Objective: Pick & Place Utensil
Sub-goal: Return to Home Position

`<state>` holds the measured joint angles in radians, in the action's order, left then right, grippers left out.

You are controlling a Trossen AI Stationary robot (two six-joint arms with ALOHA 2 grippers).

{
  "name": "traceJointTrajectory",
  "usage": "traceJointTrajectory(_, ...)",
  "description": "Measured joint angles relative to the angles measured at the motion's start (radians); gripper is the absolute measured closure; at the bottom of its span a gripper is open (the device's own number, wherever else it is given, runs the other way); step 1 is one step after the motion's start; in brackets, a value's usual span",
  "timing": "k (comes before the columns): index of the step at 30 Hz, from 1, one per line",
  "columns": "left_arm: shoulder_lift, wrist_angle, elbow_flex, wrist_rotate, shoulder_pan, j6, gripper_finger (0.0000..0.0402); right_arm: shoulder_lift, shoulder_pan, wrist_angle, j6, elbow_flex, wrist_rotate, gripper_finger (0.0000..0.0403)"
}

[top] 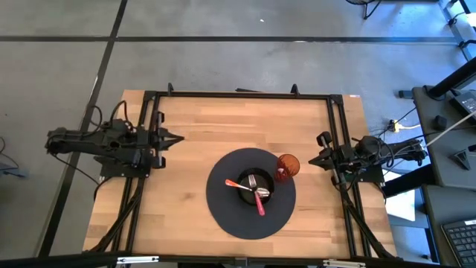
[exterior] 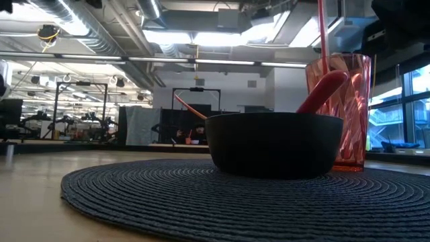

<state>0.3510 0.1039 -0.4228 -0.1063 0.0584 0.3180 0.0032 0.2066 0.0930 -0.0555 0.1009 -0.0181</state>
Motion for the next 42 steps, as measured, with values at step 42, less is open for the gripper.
traceJointTrajectory(42, -0.349, -0.064, 0.415, -0.035, -0.035, -0.133, 0.0400, 0.004, -0.002, 0.052, 0.070, -0.096, 0.213, 0.0402)
